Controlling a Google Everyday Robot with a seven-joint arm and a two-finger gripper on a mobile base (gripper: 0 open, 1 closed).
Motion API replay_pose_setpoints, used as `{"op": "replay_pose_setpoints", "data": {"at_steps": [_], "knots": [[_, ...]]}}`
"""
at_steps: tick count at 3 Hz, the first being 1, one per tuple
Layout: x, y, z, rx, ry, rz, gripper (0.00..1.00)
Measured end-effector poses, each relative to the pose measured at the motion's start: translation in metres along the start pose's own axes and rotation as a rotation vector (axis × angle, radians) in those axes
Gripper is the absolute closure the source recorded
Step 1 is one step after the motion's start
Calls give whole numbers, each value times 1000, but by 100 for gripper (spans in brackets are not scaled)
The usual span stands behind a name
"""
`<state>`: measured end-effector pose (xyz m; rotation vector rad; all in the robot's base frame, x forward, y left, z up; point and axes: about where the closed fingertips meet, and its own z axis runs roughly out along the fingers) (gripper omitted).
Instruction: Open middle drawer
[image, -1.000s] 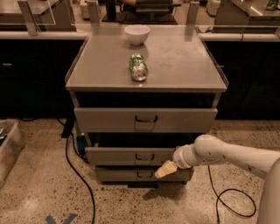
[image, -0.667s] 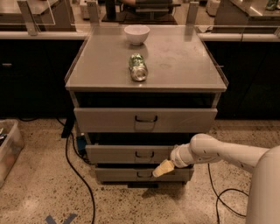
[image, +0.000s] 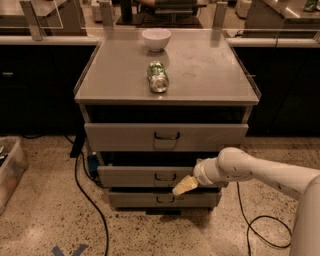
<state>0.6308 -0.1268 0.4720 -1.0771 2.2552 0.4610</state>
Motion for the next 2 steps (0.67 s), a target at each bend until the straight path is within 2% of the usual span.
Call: {"op": "replay_pose_setpoints", "data": {"at_steps": [1,2], "knots": [[0,0,0,0,0,0,0],[20,-11,20,16,42,1,0]]}}
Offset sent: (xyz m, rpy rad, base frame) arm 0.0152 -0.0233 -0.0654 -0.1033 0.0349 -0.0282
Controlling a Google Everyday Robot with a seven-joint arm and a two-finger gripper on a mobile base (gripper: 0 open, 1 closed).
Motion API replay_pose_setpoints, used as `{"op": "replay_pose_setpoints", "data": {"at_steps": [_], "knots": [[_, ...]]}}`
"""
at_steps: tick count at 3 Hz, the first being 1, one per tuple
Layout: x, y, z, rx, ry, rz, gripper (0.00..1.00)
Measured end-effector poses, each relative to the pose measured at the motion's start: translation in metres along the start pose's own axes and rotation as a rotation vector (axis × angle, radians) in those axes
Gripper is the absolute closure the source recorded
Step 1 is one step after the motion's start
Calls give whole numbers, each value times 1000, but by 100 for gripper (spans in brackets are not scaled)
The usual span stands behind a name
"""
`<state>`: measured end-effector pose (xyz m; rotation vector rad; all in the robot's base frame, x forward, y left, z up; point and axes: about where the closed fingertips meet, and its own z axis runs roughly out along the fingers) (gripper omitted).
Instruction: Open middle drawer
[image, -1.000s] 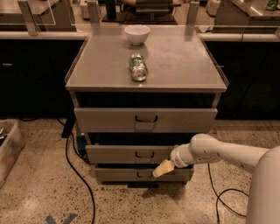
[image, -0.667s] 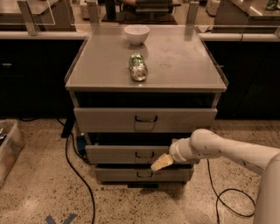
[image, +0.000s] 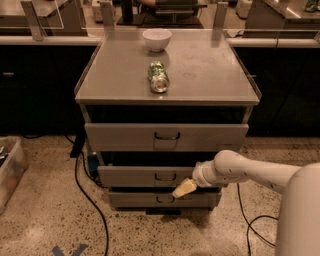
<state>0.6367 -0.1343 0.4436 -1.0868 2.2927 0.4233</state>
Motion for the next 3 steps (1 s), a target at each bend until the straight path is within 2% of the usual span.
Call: {"op": "replay_pose_setpoints", "data": {"at_steps": [1,2,3], "knots": [[15,-3,10,-12,45,26,0],[15,-3,10,-12,45,26,0],[17,5,11,-47,61,27,0]]}}
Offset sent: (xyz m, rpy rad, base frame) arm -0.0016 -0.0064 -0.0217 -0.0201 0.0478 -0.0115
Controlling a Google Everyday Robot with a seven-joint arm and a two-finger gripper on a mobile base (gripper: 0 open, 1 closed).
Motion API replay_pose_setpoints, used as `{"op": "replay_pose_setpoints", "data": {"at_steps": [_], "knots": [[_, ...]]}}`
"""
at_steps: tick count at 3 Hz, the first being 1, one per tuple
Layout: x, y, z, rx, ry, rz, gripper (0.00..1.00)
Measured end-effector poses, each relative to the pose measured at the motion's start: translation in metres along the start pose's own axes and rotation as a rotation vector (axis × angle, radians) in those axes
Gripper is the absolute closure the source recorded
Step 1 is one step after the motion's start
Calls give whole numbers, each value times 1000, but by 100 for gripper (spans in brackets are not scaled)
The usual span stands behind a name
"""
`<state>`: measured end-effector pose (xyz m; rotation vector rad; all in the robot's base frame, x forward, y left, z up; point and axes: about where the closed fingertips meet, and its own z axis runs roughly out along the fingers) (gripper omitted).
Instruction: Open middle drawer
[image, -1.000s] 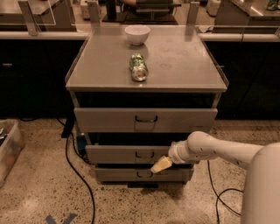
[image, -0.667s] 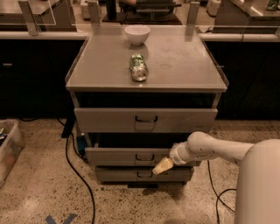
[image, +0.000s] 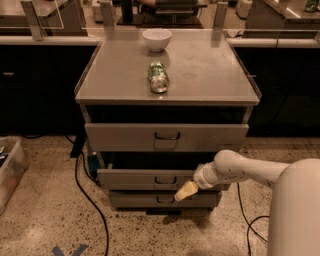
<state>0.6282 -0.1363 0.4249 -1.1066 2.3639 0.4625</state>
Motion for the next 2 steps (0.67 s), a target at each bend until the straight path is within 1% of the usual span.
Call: {"op": "replay_pose_setpoints", "data": {"at_steps": [1,2], "knots": [[1,16,-6,-26,1,8,0],[4,19,1,-26,4,10,0]]}}
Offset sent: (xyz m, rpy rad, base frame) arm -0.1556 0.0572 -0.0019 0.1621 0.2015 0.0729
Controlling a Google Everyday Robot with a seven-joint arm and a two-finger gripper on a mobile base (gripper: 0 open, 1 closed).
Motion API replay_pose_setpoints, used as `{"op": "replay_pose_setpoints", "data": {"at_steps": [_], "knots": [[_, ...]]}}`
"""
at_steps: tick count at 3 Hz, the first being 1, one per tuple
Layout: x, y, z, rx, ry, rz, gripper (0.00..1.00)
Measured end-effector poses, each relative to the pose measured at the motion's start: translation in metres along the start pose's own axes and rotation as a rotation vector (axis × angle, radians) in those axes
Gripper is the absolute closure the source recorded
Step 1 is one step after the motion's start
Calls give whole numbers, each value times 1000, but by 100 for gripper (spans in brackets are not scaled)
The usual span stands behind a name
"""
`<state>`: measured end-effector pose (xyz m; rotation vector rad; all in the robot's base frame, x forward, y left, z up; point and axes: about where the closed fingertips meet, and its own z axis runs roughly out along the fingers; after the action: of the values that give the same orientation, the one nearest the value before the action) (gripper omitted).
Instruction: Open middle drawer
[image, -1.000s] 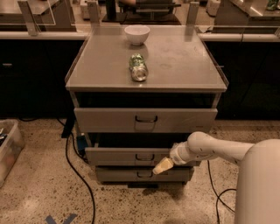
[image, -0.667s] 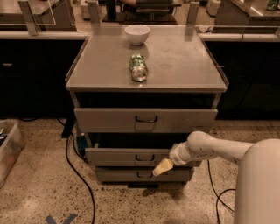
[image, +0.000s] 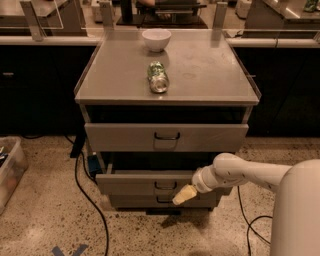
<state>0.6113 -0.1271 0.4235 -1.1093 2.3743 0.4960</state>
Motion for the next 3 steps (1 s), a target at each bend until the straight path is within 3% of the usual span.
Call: {"op": "replay_pose_setpoints", "data": {"at_steps": [2,3], "knots": [[4,6,0,13,9,2,0],[28,40,-26,-16,40,32,0]]}}
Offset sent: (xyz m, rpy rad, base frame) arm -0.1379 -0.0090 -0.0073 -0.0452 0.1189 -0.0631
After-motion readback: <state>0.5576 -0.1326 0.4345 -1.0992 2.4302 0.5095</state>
